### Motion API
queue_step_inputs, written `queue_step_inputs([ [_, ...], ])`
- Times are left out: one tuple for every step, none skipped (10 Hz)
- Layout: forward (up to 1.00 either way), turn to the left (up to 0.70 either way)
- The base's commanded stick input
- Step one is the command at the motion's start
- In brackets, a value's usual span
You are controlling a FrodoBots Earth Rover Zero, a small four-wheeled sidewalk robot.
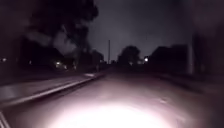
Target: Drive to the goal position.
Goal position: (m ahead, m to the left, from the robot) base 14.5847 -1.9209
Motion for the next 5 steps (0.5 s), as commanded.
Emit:
queue_step_inputs([
  [0.7,0.0],
  [0.7,0.0],
  [0.7,0.0],
  [0.7,0.0],
  [0.7,0.0],
])
